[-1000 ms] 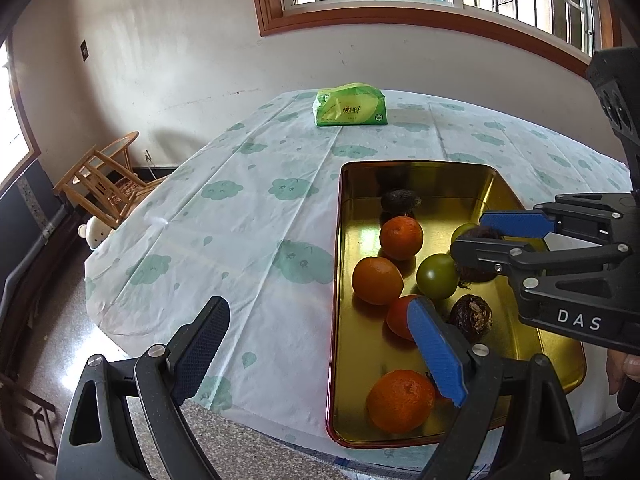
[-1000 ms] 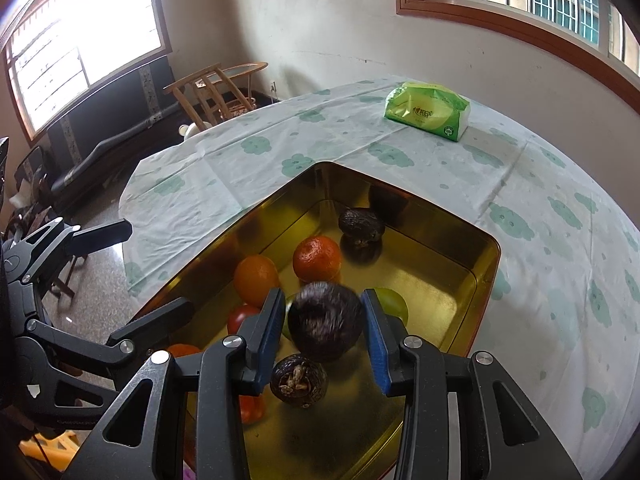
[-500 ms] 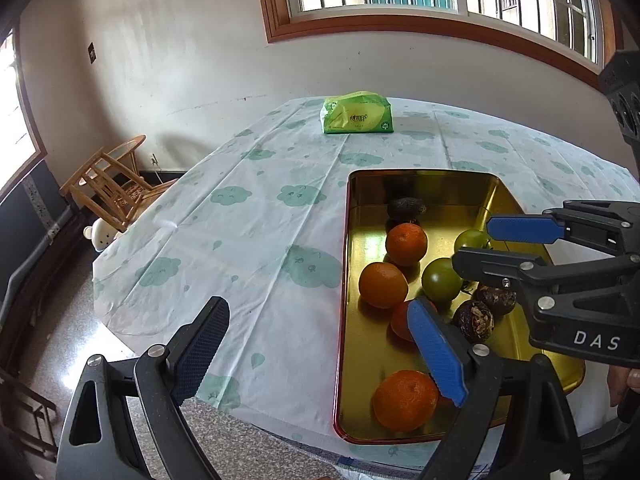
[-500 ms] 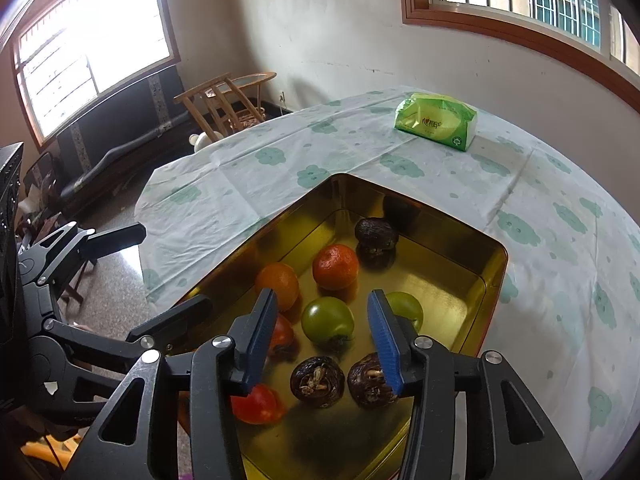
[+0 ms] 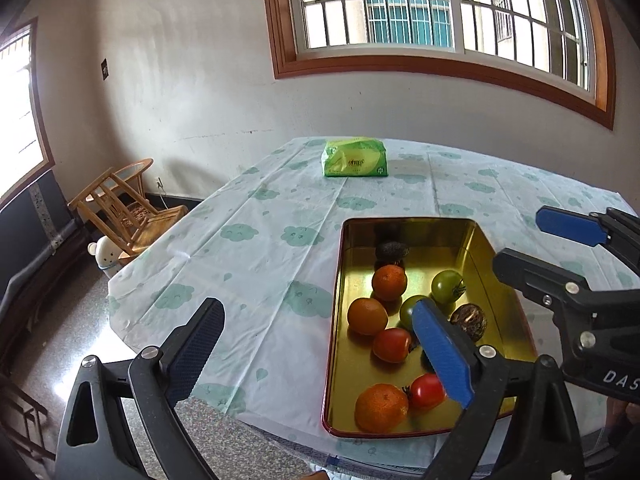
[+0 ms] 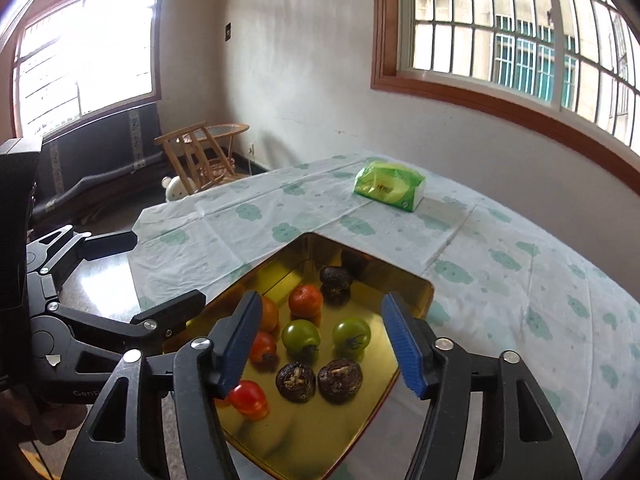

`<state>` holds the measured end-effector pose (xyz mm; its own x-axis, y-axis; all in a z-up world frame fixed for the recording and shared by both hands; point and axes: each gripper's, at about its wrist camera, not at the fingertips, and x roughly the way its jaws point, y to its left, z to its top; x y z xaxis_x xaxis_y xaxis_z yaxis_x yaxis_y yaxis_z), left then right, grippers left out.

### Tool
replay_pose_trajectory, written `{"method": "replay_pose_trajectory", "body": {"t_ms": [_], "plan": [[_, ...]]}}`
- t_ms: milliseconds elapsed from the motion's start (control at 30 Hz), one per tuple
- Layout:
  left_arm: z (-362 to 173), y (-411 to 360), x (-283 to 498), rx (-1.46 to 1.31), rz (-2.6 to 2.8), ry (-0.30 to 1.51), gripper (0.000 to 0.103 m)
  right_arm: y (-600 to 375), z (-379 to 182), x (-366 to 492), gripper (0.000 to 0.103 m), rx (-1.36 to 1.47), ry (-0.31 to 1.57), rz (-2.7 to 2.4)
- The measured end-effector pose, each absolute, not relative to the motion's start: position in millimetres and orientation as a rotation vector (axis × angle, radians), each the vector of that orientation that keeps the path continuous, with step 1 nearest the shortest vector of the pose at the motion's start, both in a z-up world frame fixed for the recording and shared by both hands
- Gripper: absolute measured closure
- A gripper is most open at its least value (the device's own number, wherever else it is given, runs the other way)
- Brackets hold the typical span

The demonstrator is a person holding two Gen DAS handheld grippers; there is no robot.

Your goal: Organize fruits

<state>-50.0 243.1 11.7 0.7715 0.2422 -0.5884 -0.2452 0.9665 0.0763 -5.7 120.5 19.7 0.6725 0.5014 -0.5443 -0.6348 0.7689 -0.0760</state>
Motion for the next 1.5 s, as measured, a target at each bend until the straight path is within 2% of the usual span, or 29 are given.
{"method": "replay_pose_trajectory", "body": {"t_ms": [167, 300, 567, 700, 1000, 1500], "plan": [[38.7, 239.2, -63.7, -0.023, 0.283, 0.553, 0.005, 106.7, 44.1, -40.0, 0.010, -0.275, 0.351, 0.516], [62.8, 227.4, -75.9, 0.015, 0.306, 0.469, 0.002, 96.5, 62.9, -63.9, 0.004, -0.259, 0.251, 0.470], [117.5, 207.8, -107.8, -0.012, 0.235, 0.277, 0.000, 70.6, 100.6, -95.1, 0.001, -0.215, 0.126, 0.424], [133.2, 206.5, -104.4, -0.072, 0.176, 0.323, 0.000, 57.4, 114.9, -103.7, 0.001, -0.197, 0.086, 0.401], [148.1, 192.5, -119.3, -0.018, 0.193, 0.235, 0.000, 41.6, 127.1, -114.0, 0.000, -0.186, 0.058, 0.371], [147.5, 193.2, -116.0, -0.042, 0.192, 0.275, 0.000, 42.9, 126.6, -120.5, 0.000, -0.219, 0.062, 0.369]]}}
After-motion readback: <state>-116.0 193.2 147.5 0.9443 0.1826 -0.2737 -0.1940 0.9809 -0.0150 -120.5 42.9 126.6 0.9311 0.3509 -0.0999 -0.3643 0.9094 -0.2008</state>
